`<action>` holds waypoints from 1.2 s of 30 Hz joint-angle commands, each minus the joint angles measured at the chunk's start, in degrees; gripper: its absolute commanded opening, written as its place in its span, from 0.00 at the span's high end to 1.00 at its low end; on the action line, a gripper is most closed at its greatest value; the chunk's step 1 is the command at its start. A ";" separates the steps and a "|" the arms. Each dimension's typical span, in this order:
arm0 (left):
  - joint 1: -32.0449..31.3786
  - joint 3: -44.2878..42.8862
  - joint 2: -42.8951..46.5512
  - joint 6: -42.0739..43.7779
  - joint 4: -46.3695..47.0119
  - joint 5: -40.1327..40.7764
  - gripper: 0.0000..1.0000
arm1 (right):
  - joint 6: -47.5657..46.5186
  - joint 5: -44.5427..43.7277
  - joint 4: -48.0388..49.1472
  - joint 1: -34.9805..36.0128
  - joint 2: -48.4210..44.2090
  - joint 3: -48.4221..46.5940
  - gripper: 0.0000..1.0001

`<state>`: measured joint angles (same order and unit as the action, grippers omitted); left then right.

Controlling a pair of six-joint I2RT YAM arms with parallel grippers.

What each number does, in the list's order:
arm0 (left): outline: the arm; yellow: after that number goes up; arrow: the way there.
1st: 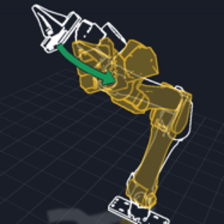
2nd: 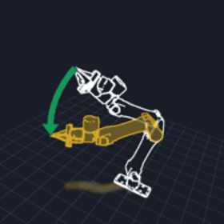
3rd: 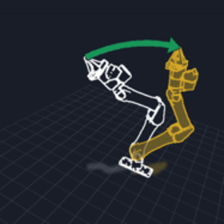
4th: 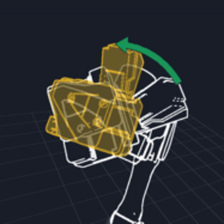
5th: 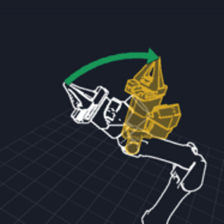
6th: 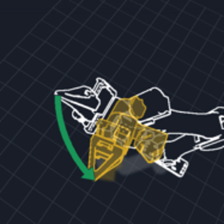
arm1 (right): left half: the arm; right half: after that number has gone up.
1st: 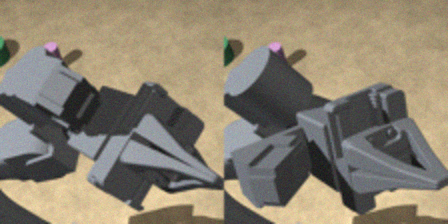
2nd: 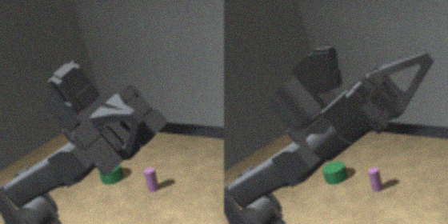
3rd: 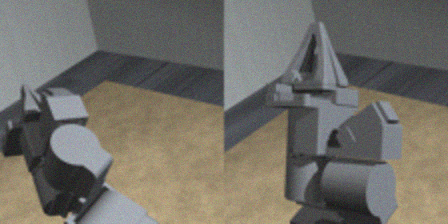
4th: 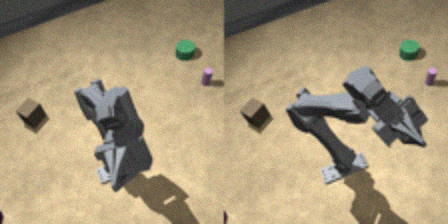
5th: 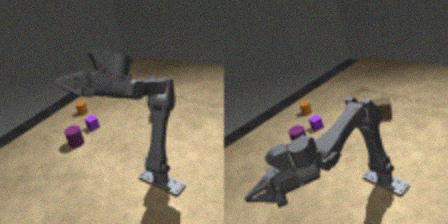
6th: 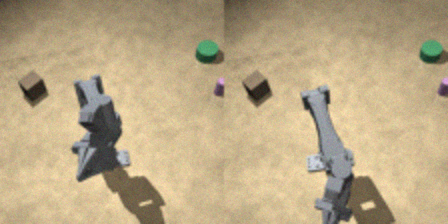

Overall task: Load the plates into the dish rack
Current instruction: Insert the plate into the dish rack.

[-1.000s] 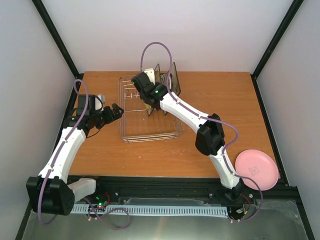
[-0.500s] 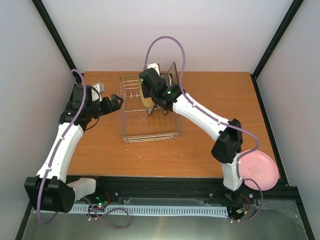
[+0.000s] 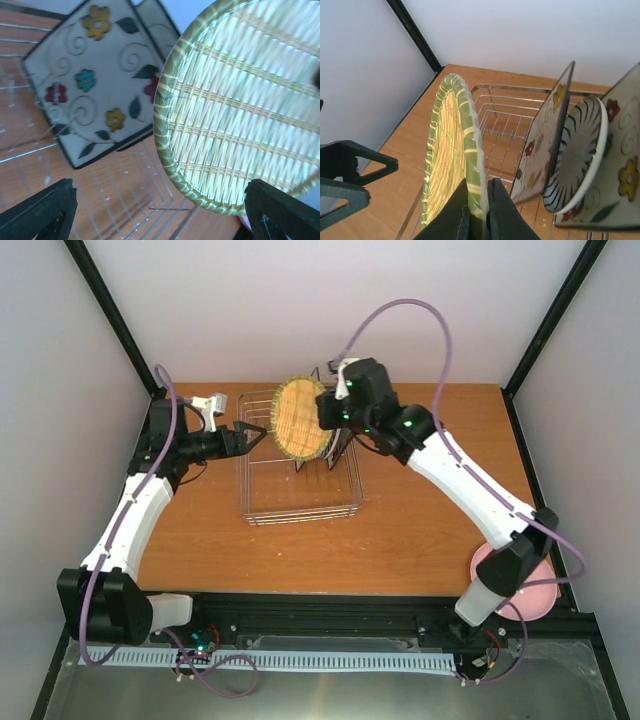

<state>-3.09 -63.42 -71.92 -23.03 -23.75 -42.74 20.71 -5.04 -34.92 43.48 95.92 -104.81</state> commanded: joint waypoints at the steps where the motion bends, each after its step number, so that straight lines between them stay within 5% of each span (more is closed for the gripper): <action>1: 0.47 2.30 1.06 -4.00 11.34 -13.84 0.11 | 6.23 12.34 4.03 -3.37 -7.05 6.83 0.97; 6: 0.54 6.32 1.12 -12.60 23.92 -21.99 0.14 | 11.40 17.57 9.63 -3.58 -11.96 16.23 0.97; 16: 0.18 8.86 3.08 -7.83 16.58 -21.81 0.14 | 15.03 21.66 13.82 -3.49 -12.31 19.71 0.97; 20: 0.28 3.82 6.91 1.32 1.59 -7.19 0.07 | 13.41 18.10 10.79 -3.58 -11.83 16.71 0.97; 25: -0.65 1.03 17.54 7.77 -5.21 17.03 0.05 | 17.12 14.64 1.29 -4.44 -7.06 8.68 0.97; 36: -4.84 9.35 32.09 17.51 0.23 22.85 0.00 | 31.58 24.51 -10.05 -11.07 2.82 -0.99 0.97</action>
<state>-7.51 -55.61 -40.32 -13.08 -23.75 -23.68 46.54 13.52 -40.60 34.44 97.01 -102.06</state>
